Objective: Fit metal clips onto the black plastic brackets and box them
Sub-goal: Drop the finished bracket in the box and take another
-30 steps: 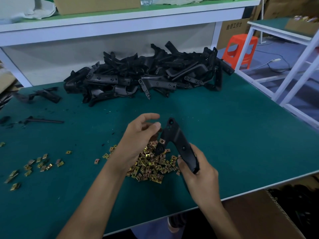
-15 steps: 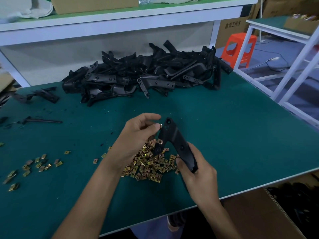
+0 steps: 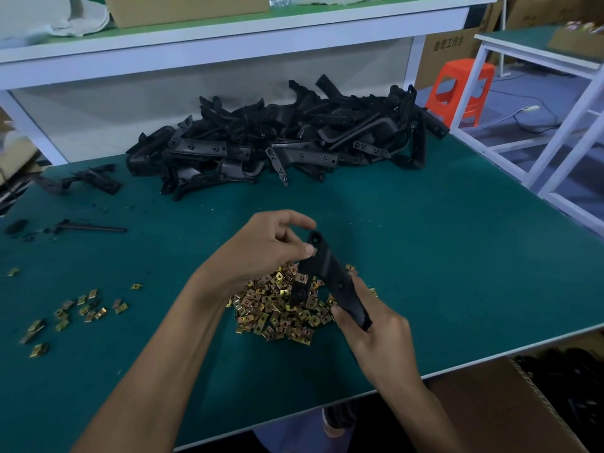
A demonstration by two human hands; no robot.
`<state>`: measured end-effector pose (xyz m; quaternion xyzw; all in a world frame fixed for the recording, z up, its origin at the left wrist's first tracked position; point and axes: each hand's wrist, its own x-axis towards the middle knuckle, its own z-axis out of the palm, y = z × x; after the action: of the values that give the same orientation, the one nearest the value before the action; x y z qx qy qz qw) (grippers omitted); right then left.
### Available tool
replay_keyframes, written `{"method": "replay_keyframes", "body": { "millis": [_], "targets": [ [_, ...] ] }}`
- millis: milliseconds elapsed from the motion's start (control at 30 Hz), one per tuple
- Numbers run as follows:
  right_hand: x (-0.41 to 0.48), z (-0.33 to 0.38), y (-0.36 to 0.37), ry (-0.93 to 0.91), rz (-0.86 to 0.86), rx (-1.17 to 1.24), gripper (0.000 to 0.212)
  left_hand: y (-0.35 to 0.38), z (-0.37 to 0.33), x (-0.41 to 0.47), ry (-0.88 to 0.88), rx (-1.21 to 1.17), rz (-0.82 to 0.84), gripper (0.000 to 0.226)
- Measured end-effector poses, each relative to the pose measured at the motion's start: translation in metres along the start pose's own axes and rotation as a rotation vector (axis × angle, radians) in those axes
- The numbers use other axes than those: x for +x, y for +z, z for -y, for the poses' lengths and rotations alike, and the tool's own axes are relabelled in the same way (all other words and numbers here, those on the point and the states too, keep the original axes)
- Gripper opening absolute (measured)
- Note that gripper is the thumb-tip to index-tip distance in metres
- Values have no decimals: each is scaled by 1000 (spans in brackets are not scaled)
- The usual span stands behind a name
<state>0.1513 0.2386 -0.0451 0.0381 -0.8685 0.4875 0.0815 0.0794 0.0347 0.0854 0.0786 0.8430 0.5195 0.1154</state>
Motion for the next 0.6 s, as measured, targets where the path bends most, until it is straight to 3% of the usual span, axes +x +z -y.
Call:
{"method": "replay_keyframes", "body": {
  "millis": [267, 467, 600],
  "targets": [
    [-29, 5, -15, 121, -160, 205, 55, 48, -27, 1, 79, -79, -76, 14],
    [-113, -31, -79, 398, -577, 259, 55, 115, -26, -5, 71, -39, 116, 14],
    [-157, -68, -153, 574, -772, 131, 52, 138, -19, -4, 92, -16, 176, 18]
  ]
}}
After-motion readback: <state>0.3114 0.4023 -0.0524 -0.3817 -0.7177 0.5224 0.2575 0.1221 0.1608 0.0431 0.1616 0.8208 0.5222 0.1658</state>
